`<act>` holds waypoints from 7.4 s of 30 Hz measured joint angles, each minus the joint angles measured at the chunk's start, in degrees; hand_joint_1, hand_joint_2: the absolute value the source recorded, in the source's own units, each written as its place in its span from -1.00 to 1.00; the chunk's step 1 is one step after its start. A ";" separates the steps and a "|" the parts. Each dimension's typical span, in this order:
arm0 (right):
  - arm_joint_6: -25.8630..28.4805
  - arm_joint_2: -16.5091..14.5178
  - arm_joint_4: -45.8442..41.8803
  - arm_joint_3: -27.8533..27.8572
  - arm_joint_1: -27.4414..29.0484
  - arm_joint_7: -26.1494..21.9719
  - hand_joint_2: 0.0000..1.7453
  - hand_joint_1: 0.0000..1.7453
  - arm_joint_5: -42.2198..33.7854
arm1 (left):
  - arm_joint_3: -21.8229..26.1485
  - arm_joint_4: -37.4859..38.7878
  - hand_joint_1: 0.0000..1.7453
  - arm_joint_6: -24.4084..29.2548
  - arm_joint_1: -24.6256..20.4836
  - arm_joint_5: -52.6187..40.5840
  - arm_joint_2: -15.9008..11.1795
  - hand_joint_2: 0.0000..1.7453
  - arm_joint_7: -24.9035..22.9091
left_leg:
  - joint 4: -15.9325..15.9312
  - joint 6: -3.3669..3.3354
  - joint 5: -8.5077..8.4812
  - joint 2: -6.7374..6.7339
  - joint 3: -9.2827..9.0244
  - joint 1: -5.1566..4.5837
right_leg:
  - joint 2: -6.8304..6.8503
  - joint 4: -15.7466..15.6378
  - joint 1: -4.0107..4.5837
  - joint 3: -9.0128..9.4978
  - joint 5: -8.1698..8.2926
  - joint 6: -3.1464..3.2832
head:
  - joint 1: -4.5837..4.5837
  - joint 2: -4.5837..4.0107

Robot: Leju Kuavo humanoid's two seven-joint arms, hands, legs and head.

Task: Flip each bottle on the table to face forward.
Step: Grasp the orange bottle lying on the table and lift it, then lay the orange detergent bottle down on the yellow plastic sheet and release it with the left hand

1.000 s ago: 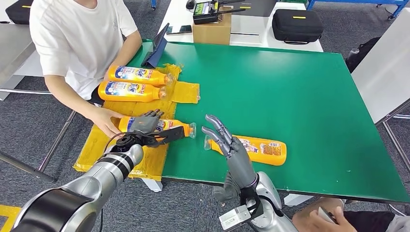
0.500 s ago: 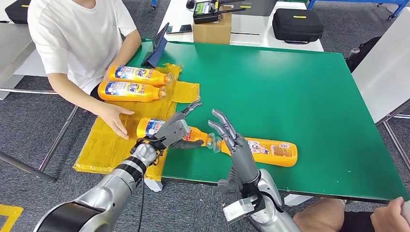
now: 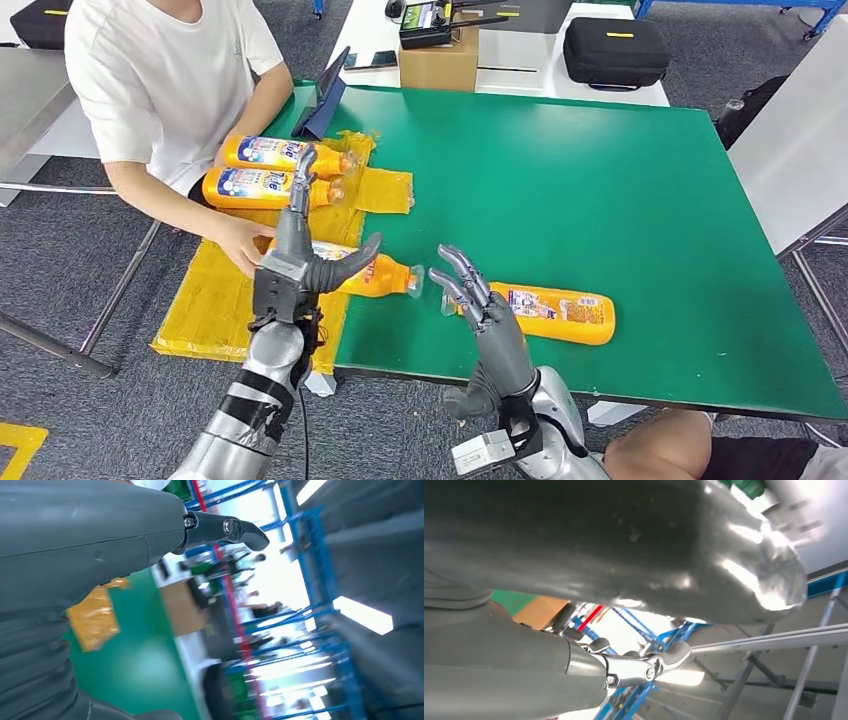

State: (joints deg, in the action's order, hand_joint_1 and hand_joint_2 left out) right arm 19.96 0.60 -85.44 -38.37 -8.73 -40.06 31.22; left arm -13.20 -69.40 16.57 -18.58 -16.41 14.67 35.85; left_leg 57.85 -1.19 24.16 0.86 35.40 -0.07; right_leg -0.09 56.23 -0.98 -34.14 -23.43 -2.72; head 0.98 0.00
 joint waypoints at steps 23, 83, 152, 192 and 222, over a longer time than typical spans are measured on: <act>5.20 3.43 2.77 18.93 9.72 14.16 1.00 -1.00 14.41 | -8.55 -31.03 -1.00 3.32 19.21 15.19 -0.98 1.00 4.21 | 0.00 -0.04 0.09 0.01 0.07 -0.03 | 0.00 -0.09 -0.02 -0.05 -0.03 -0.01 | -0.01 0.00; -22.34 8.27 59.34 17.29 -27.41 29.30 1.00 1.00 24.64 | -15.28 -25.45 -1.00 -2.96 17.54 16.46 -2.23 1.00 -3.31 | 0.01 -0.10 0.14 -0.40 -0.96 -0.06 | -0.31 -0.13 -0.01 0.78 0.03 -0.04 | 0.00 0.00; -20.00 -4.68 17.14 1.58 -4.64 3.82 1.00 1.00 -2.30 | -15.33 -18.83 -1.00 -13.86 18.95 17.63 -2.15 1.00 -6.16 | 0.00 -0.05 0.11 -0.18 0.04 0.03 | -0.06 -0.09 0.03 -0.10 -0.01 -0.01 | 0.01 0.00; 6.25 -4.68 -4.45 10.06 7.69 -0.07 -1.00 -1.00 -13.45 | -11.08 -17.62 1.00 3.81 16.15 -6.31 -3.36 1.00 -4.57 | -0.01 -0.06 0.11 -0.21 0.06 0.01 | -0.07 -0.09 0.02 -0.12 -0.01 -0.01 | 0.01 0.00; 3.92 -2.89 -11.57 15.60 7.86 -0.07 -1.00 -1.00 -13.27 | -6.90 12.68 1.00 12.87 5.06 -57.39 -7.01 1.00 -27.37 | -0.01 -0.06 0.06 -0.28 0.00 0.01 | -0.07 -0.07 0.03 -0.05 0.04 -0.01 | 0.00 0.00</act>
State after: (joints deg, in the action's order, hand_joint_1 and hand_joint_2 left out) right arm 23.88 -2.28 -97.02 -22.78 -0.87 -40.13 17.95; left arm -20.10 -56.72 29.44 -13.52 -73.80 7.66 8.48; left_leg 57.85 -1.25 24.22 0.58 35.40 -0.06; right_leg -0.16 56.16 -0.96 -34.19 -23.39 -2.74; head 0.98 0.00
